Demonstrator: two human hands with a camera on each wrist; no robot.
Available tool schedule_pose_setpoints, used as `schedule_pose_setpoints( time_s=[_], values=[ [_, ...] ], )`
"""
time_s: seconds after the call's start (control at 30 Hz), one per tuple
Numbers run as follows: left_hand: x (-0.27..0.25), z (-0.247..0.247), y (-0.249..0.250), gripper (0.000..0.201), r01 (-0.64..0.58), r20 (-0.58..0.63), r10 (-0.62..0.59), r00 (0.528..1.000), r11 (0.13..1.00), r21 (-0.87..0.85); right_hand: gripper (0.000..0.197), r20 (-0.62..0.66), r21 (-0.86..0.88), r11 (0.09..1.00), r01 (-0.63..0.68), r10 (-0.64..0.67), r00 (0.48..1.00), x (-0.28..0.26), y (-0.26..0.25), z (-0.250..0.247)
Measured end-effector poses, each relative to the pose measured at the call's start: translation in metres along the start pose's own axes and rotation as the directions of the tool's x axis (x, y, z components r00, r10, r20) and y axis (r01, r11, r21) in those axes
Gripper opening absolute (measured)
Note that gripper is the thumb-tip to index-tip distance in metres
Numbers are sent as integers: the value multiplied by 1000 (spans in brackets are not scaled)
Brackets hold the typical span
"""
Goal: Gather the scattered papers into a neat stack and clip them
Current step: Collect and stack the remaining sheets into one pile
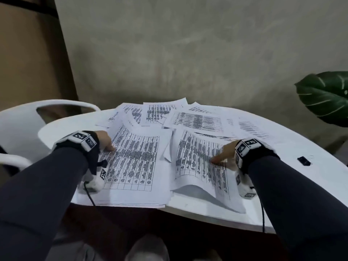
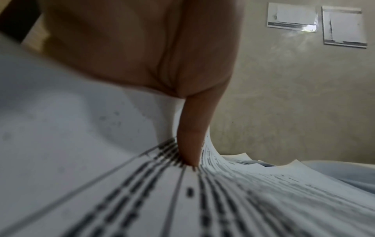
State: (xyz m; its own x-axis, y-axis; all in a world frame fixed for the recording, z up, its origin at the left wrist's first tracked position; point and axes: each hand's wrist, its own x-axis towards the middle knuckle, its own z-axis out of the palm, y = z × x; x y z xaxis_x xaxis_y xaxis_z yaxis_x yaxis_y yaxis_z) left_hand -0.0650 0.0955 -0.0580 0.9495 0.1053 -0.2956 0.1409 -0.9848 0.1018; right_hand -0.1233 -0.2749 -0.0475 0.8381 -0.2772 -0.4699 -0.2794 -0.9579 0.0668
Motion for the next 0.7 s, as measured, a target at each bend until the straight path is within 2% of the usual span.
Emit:
schedule_pose_setpoints(
  time_s=[0.07, 0.13, 0.2, 0.3, 0.33, 0.4, 0.43, 0.5, 0.57, 0.63, 0.67, 0.7],
  values=[
    [4, 1, 3, 44, -11, 3, 11, 1000, 999, -49, 125, 7, 28, 998, 51, -51, 999, -11, -6, -1],
    [0, 2, 5, 45, -7, 1, 7, 1000, 999, -39, 127, -42, 61, 997, 44, -41, 998, -14, -13, -1],
    [-1, 3, 6, 43, -25, -18, 24, 1000, 999, -38, 133, -107, 90, 996, -17, 27, 994, -11, -11, 2],
    [3, 5, 2, 32, -51, 6, 51, 999, 996, -69, 112, -175, 84, 993, -80, 94, 980, -13, -3, 7],
    [5, 6, -1, 33, -39, 13, 41, 999, 993, -108, 118, -187, 95, 991, -96, 113, 976, -13, 0, 8],
    [7, 6, -11, 41, -21, -10, 20, 1000, 977, -213, 146, -190, 136, 982, -131, 156, 969, -16, 6, 9],
    [11, 6, -16, 43, -21, -38, 11, 999, 961, -275, 149, -206, 163, 978, -132, 164, 965, -15, 11, 8],
    [13, 2, -25, 31, -23, -56, -1, 998, 905, -424, 130, -257, 166, 979, -117, 157, 954, -19, 15, 6],
    [18, -6, -35, 14, -32, -95, -29, 995, 809, -588, 106, -342, 174, 981, -89, 145, 929, -29, 18, -4],
    [10, -18, -38, 2, -31, -111, -72, 991, 692, -721, 99, -370, 322, 947, -16, 141, 918, -34, 26, -23],
    [9, -24, -38, 7, -48, -129, -79, 988, 648, -760, 90, -384, 415, 909, 36, 140, 913, -35, 31, -35],
    [9, -29, -38, 14, -41, -147, -108, 983, 656, -754, 74, -428, 500, 860, 100, 145, 892, -38, 33, -47]
  ],
)
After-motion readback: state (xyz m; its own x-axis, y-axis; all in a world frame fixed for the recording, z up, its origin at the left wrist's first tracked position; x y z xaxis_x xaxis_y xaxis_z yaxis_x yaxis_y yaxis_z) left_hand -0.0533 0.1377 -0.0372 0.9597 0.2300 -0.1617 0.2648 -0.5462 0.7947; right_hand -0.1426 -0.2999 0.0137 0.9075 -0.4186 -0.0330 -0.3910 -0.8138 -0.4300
